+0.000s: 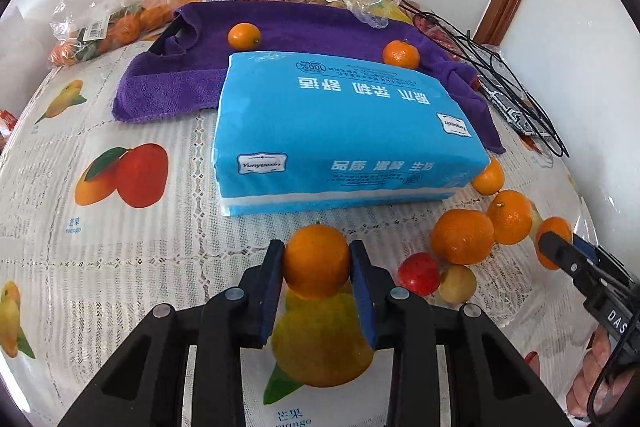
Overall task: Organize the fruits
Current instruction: 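Grasp an orange with the left gripper while the right gripper grasps a large orange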
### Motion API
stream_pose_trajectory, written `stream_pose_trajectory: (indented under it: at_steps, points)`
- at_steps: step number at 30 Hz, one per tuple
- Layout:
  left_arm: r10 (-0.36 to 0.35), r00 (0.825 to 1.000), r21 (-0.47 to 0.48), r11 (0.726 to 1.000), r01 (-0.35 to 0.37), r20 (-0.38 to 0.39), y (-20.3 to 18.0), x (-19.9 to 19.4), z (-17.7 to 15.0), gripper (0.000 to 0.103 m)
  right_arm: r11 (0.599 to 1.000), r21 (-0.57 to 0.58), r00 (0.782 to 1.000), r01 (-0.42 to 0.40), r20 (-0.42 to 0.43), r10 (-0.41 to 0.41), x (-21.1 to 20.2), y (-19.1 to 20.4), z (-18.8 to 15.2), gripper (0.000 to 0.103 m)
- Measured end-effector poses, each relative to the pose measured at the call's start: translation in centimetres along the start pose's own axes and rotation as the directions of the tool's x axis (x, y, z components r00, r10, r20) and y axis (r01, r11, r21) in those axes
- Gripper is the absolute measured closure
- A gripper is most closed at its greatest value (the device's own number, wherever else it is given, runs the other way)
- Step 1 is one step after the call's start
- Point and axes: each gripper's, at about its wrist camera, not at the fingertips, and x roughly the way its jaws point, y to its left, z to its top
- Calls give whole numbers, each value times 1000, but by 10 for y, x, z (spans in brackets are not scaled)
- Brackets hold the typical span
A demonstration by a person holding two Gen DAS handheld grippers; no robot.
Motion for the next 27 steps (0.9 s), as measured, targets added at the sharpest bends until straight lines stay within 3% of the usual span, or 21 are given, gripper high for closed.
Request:
stream_pose_trajectory:
  at_steps: [9,17,27]
  points:
    - [89,995,-7,996,-89,51,16,-11,-13,72,993,-93,997,-76,-33,74,10,32,-22,59]
    - [145,984,1,989,-146,104,15,-12,-18,72,990,-138,999,-28,18,31,18,41,-29,59]
    - [138,985,-12,990,-138,104,17,-12,-18,72,986,-164,1000,-1,2,1,21,44,-28,59]
